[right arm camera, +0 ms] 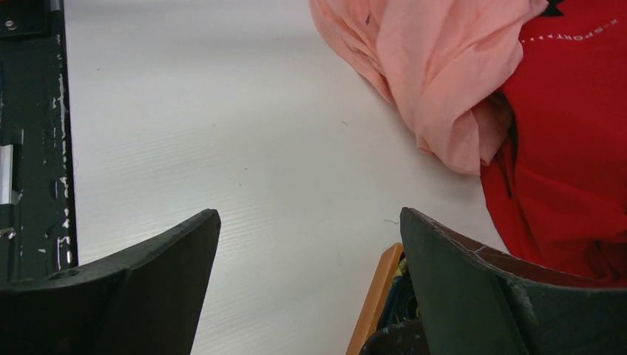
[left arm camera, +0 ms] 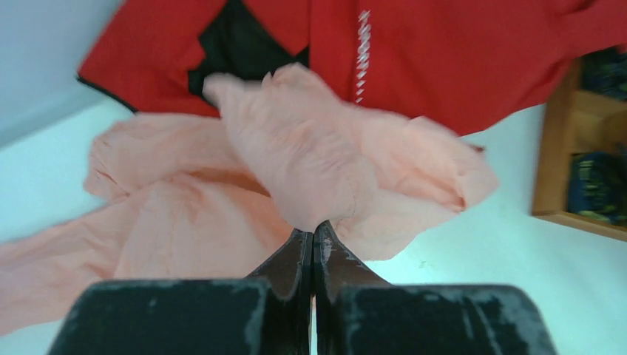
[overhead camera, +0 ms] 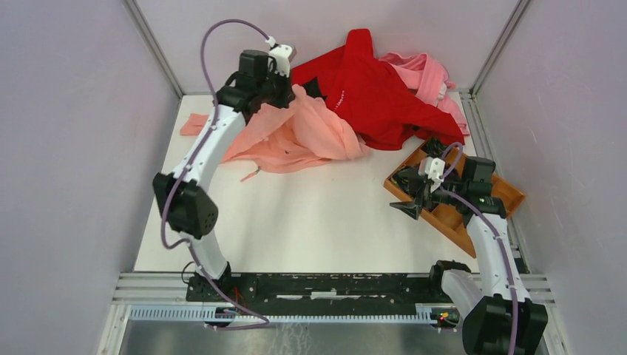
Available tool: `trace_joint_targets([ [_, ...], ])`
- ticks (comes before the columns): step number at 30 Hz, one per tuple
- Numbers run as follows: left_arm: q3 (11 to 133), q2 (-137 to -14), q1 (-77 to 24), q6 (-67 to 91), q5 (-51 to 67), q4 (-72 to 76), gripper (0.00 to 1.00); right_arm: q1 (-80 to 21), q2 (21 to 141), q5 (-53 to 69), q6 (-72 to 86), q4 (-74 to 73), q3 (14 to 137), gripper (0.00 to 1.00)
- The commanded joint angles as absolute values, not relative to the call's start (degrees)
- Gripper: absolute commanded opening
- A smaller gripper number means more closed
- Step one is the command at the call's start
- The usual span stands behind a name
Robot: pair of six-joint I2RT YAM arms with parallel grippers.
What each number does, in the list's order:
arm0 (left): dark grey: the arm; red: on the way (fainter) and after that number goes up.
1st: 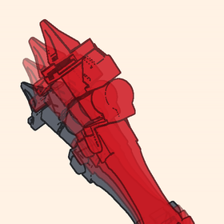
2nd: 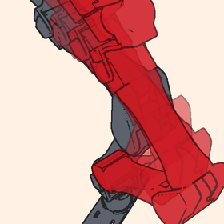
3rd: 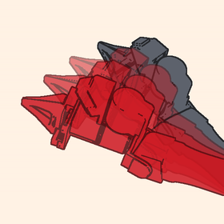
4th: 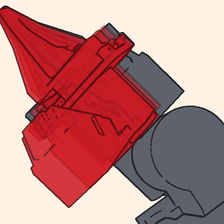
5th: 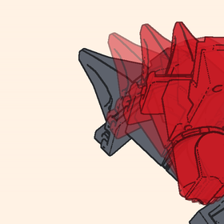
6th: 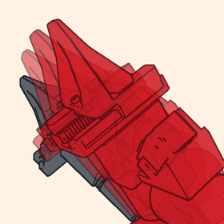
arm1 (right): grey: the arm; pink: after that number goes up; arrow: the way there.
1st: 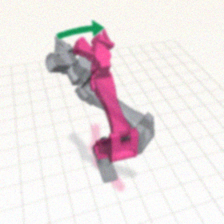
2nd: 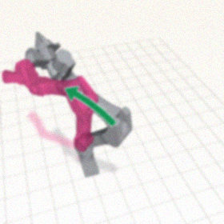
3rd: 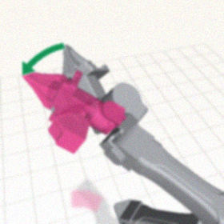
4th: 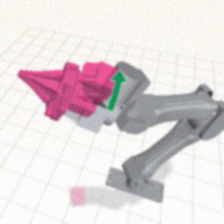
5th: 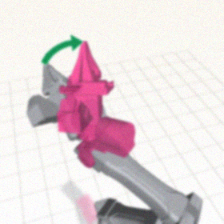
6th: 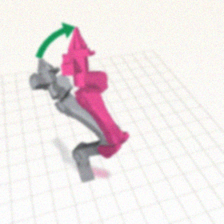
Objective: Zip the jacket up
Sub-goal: Flatten out the jacket at the center of the board.
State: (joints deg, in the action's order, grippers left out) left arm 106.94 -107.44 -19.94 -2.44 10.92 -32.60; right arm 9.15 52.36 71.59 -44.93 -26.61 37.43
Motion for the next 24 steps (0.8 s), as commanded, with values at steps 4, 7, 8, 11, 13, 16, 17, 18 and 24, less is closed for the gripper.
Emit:
trace_joint_targets([
  [4, 102.06, -92.79, -19.77, -0.57, 19.16, -28.33, 0.02, 9.25, 52.74, 79.25, -65.45, -38.54, 42.52, 0.98],
  [7, 100.41, -89.32, -19.75, -0.22, 21.00, -27.09, 0.02, 8.55, 54.13, 79.13, -68.35, -38.50, 44.37, 0.98],
  [8, 100.17, -88.41, -19.66, 1.39, 21.66, -26.86, 0.02, 8.13, 54.59, 78.65, -68.65, -38.17, 45.23, 0.98],
  [11, 100.19, -86.38, -19.73, 2.80, 23.21, -26.43, 0.02, 5.39, 56.36, 74.66, -65.23, -33.98, 47.46, 0.98],
  [13, 100.15, -84.86, -19.73, 3.59, 23.90, -26.09, 0.02, 3.04, 57.10, 70.69, -58.72, -27.46, 47.69, 0.98],
  [16, 99.87, -83.00, -19.73, 4.45, 24.74, -25.61, 0.02, -1.58, 57.78, 62.63, -46.57, -15.16, 46.35, 0.98],
  [17, 99.66, -82.35, -19.74, 4.74, 25.03, -25.46, 0.02, -2.92, 58.46, 60.12, -44.59, -13.08, 46.32, 0.98],
  [18, 99.40, -81.75, -19.69, 4.93, 25.26, -25.24, 0.02, -4.33, 59.30, 58.41, -43.11, -11.14, 46.41, 0.98],
  [24, 97.65, -78.14, -19.73, 5.90, 25.57, -24.92, 0.02, -10.30, 64.87, 49.73, -32.17, -0.62, 46.49, 0.98],
])
